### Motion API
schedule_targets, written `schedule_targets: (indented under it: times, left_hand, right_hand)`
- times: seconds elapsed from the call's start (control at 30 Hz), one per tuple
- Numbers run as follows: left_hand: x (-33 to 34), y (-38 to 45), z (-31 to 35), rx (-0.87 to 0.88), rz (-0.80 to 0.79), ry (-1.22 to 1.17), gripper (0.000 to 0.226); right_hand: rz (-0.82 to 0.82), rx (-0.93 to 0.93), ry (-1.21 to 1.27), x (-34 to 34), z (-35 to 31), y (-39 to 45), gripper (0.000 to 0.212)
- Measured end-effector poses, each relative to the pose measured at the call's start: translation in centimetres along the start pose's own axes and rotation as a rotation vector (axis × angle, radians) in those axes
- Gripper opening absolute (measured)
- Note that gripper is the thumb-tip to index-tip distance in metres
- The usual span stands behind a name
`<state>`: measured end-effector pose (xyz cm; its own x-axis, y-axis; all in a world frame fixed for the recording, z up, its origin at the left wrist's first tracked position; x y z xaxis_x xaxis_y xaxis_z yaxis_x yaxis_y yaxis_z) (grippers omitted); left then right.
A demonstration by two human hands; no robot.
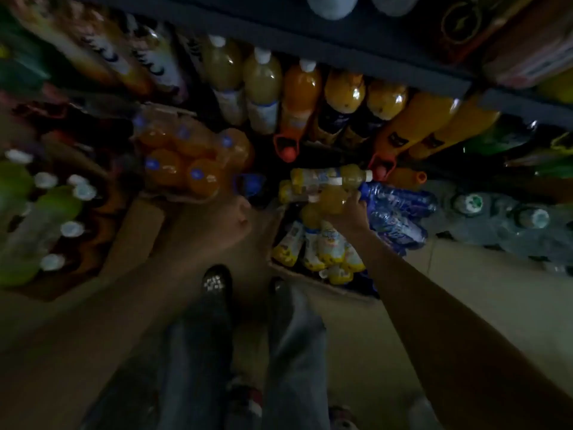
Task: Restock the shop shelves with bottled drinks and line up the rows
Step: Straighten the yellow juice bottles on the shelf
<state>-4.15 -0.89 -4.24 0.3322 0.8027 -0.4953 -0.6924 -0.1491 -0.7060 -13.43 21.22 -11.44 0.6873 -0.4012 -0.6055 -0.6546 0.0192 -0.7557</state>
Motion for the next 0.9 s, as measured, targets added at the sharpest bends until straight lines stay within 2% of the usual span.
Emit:
schedule_targets:
  times: [0.17,0.27,0.37,0.5,0.53,0.6,0.67,0.77,0.9]
  left_hand:
    - [0.6,4.7,-3.5,0.124,0.014,-0.021,0.036]
    - [1.7,5.6,-3.7,0.127,-0.039,-0.039,0.035]
    - [3.3,5.4,-3.2,0.115,-0.152,-0.035,0.038]
    - [5.6,5.4,-1.7,0.185,-0.314,-0.133,0.062]
    - [5.9,5.4,-0.7,0.207,-0.348,-0.176,0.063]
    - [6.1,5.2,0.9,0.240,-0.374,-0.339,0.049]
    - [4.8,5.6,0.7,0.187,-0.244,-0.503,0.042]
    - [2.7,6.3,-1.2,0.144,-0.031,-0.512,0.047]
    - [0.7,6.4,-4.5,0.024,0.105,-0.544,0.048]
  right_hand:
    - [0.234,0.089,-0.014,2.8,1.0,2.9,0.077]
    - [0.290,0.082,-0.018,2.8,1.5,3.0,0.070]
    - [0.290,0.009,0.040,1.8,1.6,1.2,0.072]
    - [0.229,-0.229,0.154,0.5,-1.7,-3.5,0.085]
    - [0.196,-0.271,0.192,0.6,-2.8,-4.1,0.084]
    - [0.133,-0.291,0.299,1.1,-5.0,-4.9,0.077]
    - [0.074,-0.278,0.446,2.2,-6.9,-4.4,0.067]
    - [0.013,-0.200,0.427,2.4,-7.9,-1.9,0.057]
    - [0.221,0.114,0.596,0.3,-5.6,2.9,0.043]
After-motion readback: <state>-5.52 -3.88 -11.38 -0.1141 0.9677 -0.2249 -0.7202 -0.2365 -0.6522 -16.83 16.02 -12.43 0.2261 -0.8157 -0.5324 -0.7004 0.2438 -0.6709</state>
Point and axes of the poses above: each hand's wrist, its own y-axis towards the middle knuckle, its own x-axis out of the palm, z = x × y, the point moved 6 cm from there along y, towards the middle knuckle, and after that the axes turned 5 degrees about -y, right-handed, at the moved point
